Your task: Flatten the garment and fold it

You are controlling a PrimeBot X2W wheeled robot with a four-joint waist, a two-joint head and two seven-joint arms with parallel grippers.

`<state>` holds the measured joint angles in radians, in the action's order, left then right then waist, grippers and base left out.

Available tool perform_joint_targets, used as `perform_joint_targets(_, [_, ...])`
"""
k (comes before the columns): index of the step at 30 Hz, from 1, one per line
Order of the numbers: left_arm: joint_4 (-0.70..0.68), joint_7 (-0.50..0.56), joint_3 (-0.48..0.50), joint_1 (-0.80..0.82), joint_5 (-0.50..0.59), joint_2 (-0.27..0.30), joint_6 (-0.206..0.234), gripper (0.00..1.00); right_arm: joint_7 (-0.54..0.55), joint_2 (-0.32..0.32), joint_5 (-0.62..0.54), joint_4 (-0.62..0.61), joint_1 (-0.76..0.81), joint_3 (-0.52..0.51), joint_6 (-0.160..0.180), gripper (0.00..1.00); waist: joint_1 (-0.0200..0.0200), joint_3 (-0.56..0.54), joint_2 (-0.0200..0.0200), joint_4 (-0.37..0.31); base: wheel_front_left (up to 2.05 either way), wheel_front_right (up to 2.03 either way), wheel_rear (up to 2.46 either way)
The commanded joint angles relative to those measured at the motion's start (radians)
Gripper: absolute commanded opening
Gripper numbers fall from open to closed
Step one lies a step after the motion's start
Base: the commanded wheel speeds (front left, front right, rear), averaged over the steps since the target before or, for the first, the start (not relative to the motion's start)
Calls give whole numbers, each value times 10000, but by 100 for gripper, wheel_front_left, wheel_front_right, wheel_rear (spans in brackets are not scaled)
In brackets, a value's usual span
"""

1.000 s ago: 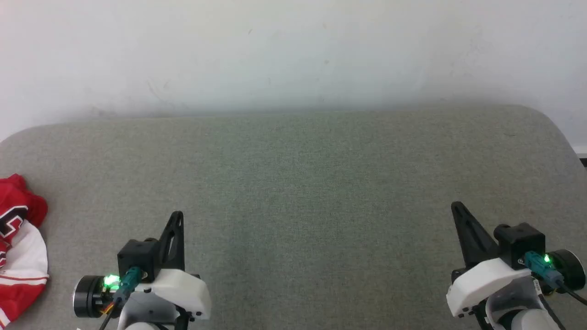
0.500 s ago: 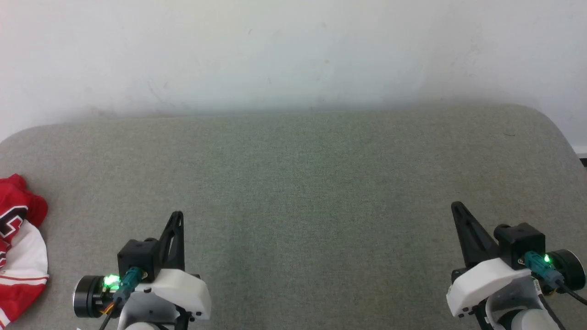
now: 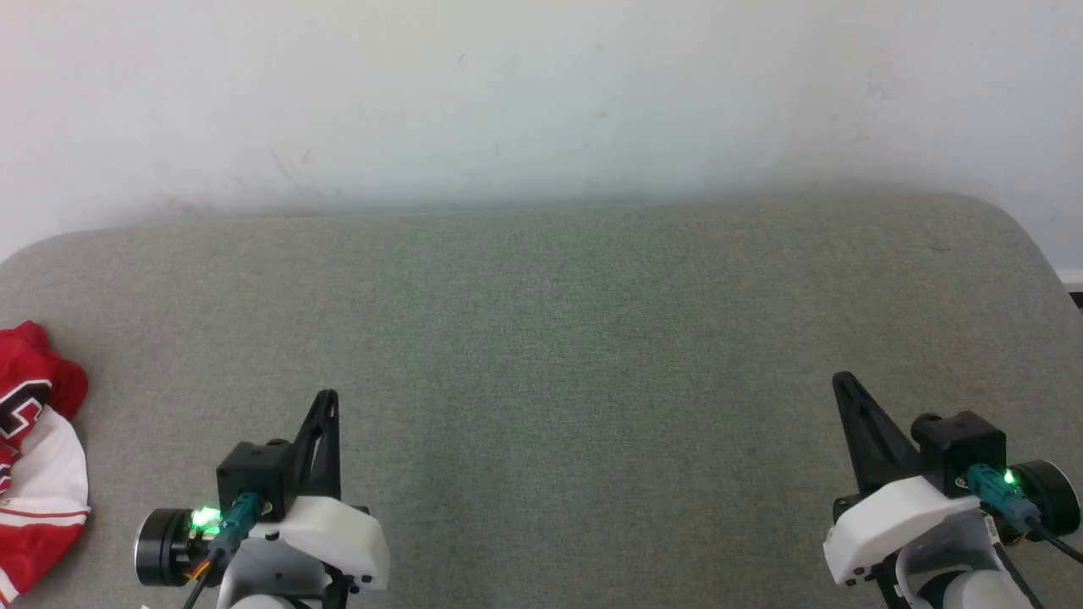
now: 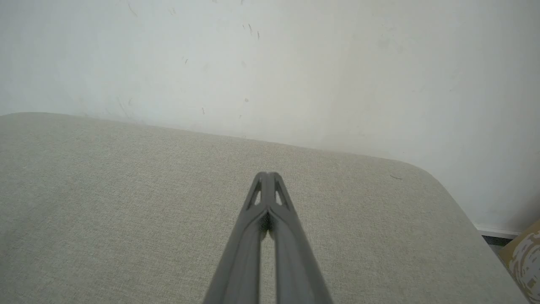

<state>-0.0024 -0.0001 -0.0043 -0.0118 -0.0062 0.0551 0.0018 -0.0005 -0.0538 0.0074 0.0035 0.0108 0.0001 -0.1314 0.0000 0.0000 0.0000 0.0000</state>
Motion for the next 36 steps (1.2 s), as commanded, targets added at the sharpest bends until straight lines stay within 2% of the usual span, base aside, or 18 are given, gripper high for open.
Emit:
perform_joint_targets(1, [24, 1, 43, 118, 62, -49, -18, 0, 5, 36, -74, -35, -108, -1, 7, 0, 0, 0, 0, 0, 0, 0, 0])
perform_joint_targets(9, [24, 1, 43, 118, 62, -49, -18, 0, 5, 36, -74, -35, -108, -1, 7, 0, 0, 0, 0, 0, 0, 0, 0])
perform_joint_targets(10, [24, 1, 43, 118, 62, -49, -18, 100, 5, 36, -74, -35, -108, -1, 7, 100, 0, 0, 0, 0, 0, 0, 0])
perform_joint_targets(36, [-137, -439, -7, -62, -140, 33, -109, 100, -439, 1, 579, 236, -13, -471, 0, 100, 0, 89, 0, 80, 0, 0, 0])
